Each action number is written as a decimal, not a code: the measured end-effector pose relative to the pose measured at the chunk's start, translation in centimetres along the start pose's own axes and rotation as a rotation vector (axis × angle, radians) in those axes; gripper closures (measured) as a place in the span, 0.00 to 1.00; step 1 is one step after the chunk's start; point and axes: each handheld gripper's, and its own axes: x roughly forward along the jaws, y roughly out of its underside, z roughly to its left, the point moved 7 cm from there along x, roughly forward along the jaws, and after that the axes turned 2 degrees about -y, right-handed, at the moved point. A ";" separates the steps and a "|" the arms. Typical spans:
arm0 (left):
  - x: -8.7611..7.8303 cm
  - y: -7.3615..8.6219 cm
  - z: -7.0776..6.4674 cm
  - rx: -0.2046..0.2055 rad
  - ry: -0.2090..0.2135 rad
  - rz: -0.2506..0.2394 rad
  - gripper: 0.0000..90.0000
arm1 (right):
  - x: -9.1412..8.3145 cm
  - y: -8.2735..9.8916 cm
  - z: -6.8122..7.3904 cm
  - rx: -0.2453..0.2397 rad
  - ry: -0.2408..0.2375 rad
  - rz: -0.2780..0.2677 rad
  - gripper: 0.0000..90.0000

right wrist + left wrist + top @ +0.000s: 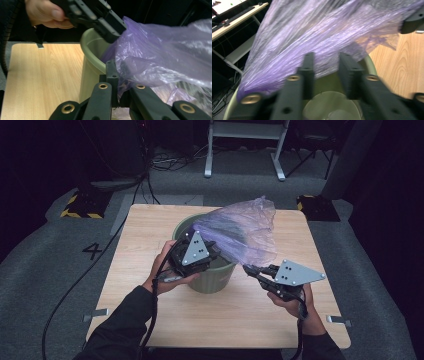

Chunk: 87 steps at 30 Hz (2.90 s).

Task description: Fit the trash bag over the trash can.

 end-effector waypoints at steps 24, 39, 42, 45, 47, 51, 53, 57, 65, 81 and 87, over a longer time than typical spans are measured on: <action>-1.4 -0.2 -2.0 0.007 0.067 -0.087 0.25 | 1.3 0.1 3.3 -0.041 -0.080 0.001 1.00; -0.3 -0.4 -3.8 0.145 0.053 -0.071 0.89 | 0.2 -1.1 4.3 -0.035 -0.109 -0.040 0.93; -0.7 0.0 -3.3 0.125 0.042 -0.075 0.99 | -0.2 -1.1 4.3 -0.030 -0.105 -0.049 0.89; -1.2 0.4 -2.7 0.104 0.028 -0.074 1.00 | -0.6 -1.0 4.2 -0.024 -0.086 -0.052 0.77; -1.5 0.8 -2.5 0.096 0.014 -0.078 1.00 | -1.0 -0.8 3.9 -0.020 -0.072 -0.045 0.73; -2.2 1.8 -2.0 0.069 0.014 -0.081 1.00 | -2.1 0.0 3.3 -0.012 -0.039 -0.025 0.62; -2.6 2.3 -1.6 0.054 0.015 -0.089 1.00 | -2.8 0.5 2.6 0.008 -0.009 -0.019 0.59; -3.2 2.8 -0.9 0.030 0.011 -0.104 0.99 | -4.2 1.2 0.8 0.081 0.053 -0.029 0.52; -4.2 3.7 -0.4 0.006 0.020 -0.134 0.98 | -5.5 2.0 -3.3 0.210 0.212 -0.053 0.37; -5.5 5.8 -0.3 -0.024 0.029 -0.139 0.95 | -1.0 4.3 -7.9 0.375 0.218 -0.029 0.23; -5.8 6.5 0.0 -0.044 0.024 -0.134 0.94 | -1.1 3.5 -7.4 0.391 0.176 -0.073 0.24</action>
